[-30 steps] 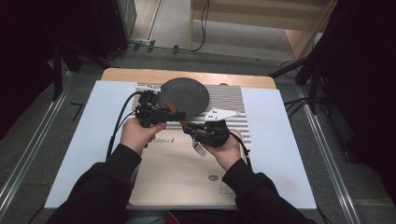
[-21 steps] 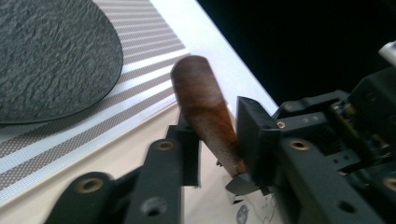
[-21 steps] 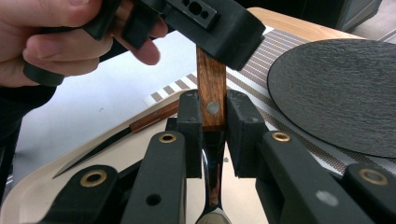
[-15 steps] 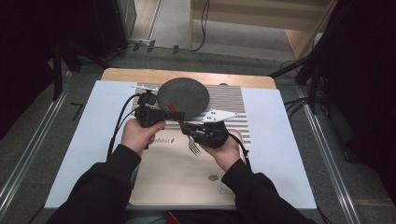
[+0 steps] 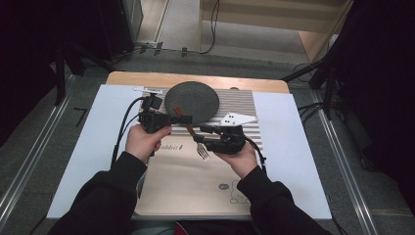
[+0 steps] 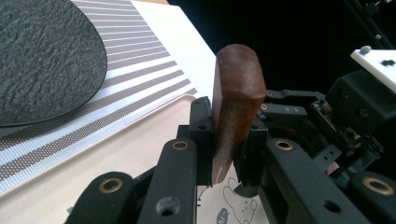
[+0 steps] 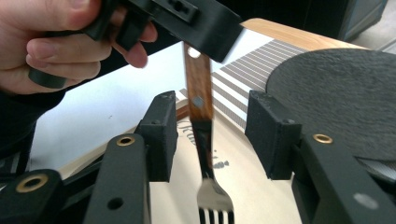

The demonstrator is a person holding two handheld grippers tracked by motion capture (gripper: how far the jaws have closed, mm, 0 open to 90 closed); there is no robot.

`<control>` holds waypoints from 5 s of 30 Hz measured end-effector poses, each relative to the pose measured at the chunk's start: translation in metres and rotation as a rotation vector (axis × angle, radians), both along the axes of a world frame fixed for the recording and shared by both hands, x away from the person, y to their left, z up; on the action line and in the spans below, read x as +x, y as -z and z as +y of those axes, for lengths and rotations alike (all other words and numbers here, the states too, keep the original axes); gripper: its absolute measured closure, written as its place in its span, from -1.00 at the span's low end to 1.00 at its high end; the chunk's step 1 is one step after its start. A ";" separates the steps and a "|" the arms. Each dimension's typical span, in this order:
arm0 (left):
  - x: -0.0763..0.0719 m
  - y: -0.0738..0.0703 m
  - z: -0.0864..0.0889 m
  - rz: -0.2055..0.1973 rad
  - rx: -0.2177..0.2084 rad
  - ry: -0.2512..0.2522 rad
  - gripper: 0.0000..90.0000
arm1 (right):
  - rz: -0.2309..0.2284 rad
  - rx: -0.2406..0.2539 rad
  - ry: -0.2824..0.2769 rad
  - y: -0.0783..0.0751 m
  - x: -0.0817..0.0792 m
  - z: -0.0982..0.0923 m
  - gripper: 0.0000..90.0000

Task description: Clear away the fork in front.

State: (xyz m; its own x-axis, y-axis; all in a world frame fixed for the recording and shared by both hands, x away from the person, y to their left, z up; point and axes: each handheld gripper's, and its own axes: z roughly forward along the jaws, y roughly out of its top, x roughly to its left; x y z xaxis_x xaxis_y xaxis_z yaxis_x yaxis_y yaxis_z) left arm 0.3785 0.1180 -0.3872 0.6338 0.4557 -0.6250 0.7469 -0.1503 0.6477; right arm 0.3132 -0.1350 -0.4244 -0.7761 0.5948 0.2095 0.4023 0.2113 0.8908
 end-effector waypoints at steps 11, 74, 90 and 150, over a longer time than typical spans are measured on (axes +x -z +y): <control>0.000 -0.005 0.009 0.004 -0.006 0.008 0.79 | 0.048 0.009 -0.015 0.003 -0.001 -0.015 -0.25; -0.047 0.039 0.029 0.116 0.061 0.189 0.79 | 0.100 -0.092 0.097 0.033 -0.062 -0.106 -0.47; -0.037 0.057 0.035 0.053 0.148 0.108 0.61 | 0.106 -0.084 0.125 0.038 -0.076 -0.121 -0.49; -0.028 0.093 0.016 -0.146 0.289 0.091 -0.32 | 0.175 -0.153 0.145 0.052 -0.079 -0.126 -0.50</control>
State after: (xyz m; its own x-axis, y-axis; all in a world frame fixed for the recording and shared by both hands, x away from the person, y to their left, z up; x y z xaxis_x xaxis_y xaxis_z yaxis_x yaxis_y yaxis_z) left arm 0.3501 0.1345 -0.4806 0.7536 0.5379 -0.3778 0.6242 -0.4054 0.6679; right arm 0.2339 -0.2614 -0.4762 -0.6406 0.7321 0.2316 0.5829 0.2673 0.7673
